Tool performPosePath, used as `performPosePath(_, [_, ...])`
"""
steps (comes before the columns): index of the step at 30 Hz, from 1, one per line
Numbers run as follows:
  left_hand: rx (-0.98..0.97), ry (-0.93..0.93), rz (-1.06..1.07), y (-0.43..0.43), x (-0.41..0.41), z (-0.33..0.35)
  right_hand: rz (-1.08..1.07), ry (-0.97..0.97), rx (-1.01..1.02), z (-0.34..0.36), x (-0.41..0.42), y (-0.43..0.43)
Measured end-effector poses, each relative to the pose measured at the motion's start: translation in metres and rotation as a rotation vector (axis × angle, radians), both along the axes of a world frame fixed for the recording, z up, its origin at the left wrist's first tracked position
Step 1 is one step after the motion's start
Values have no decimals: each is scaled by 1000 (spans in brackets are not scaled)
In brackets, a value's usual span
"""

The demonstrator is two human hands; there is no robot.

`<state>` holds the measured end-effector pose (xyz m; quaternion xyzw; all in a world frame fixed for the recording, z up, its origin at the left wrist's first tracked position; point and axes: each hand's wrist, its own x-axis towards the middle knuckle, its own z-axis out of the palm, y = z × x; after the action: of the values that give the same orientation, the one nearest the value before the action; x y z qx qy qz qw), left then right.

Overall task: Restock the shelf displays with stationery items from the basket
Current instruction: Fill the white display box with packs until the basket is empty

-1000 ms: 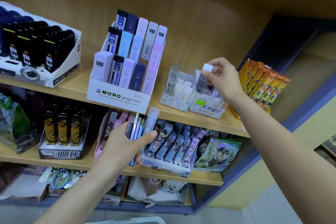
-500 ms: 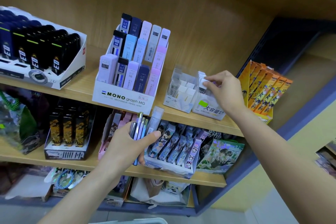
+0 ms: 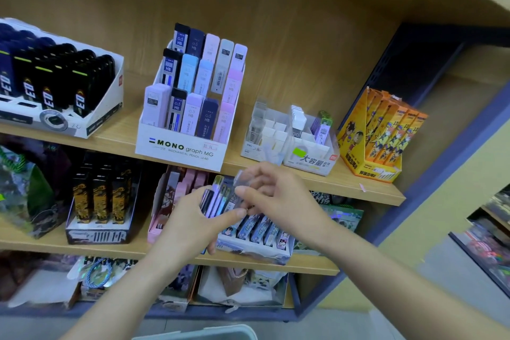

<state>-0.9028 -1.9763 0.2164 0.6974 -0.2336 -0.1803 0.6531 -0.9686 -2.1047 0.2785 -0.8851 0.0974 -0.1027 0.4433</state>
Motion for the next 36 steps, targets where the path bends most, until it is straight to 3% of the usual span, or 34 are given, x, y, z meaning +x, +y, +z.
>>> performPosePath(3, [-27,57,15,3,-1,2,-32,-76,60,14,-2,-8])
performPosePath(8, [-56,204,37,6,1,4,-231,-421,-30,53,14,-39])
performPosePath(12, [-69,236,35,8,4,4,-164,-368,-111,58,33,-41])
performPosePath(19, [-100,275,33,11,9,7,-253,-415,-494,58,66,-51])
performPosePath(22, [-140,355,60,10,15,6,-194,-324,-504,55,69,-52])
performPosePath(27, [-59,305,19,13,9,5,-162,-297,-563,44,73,-52])
performPosePath(33, [-121,247,-54,18,4,9,-267,-353,-674,34,75,-53])
performPosePath(36, [-133,226,-50,19,4,10,-254,-471,-606,30,59,-35])
